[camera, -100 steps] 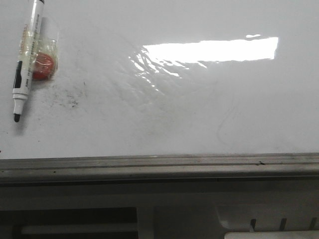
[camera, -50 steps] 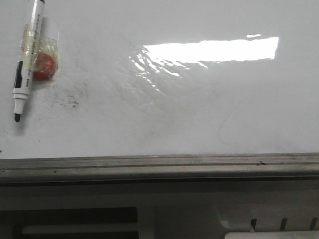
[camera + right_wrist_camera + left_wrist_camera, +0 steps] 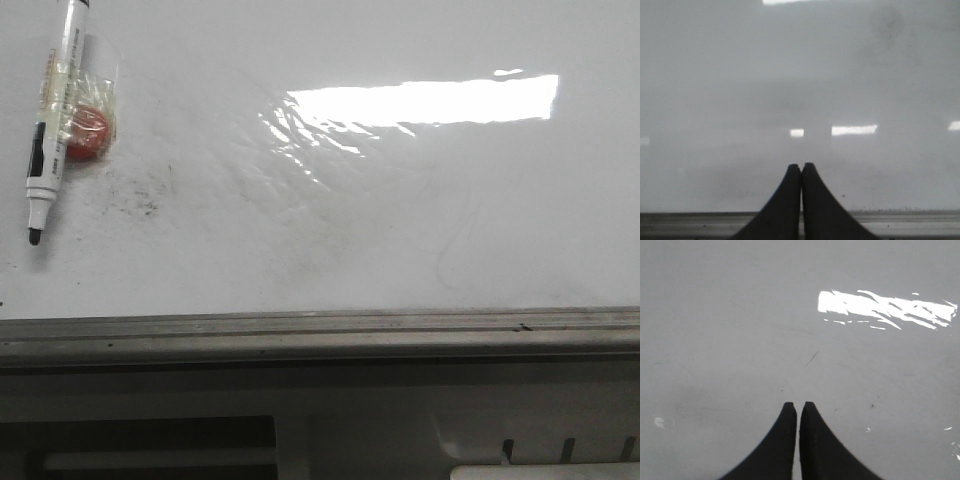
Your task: Write number 8 on whiteboard
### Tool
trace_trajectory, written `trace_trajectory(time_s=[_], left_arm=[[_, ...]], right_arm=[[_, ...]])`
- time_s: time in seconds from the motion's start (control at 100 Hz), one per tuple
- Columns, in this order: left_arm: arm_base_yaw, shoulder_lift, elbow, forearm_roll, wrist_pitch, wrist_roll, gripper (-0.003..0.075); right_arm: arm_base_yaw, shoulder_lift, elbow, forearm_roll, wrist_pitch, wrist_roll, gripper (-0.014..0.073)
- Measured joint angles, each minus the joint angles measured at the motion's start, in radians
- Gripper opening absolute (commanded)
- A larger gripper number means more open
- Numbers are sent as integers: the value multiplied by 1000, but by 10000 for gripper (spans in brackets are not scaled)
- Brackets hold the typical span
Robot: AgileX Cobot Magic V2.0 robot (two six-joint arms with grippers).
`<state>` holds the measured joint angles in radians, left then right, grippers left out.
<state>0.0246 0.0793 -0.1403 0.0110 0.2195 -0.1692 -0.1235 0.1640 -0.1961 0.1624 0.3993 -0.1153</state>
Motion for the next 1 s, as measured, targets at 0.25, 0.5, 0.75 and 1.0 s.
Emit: trace_trajectory(time_s=[0.25, 0.5, 0.75, 1.0], left_arm=[[0, 26, -18, 52, 16, 5, 236], [0, 26, -14, 47, -75, 6, 442], [-50, 62, -14, 46, -197, 6, 441], [-262, 210, -14, 45, -262, 6, 441]], right_arm=[[0, 37, -35, 0, 6, 0, -63], [0, 37, -13, 0, -4, 0, -63], [0, 37, 2, 0, -6, 0, -63], [0, 37, 4, 0, -9, 0, -63]])
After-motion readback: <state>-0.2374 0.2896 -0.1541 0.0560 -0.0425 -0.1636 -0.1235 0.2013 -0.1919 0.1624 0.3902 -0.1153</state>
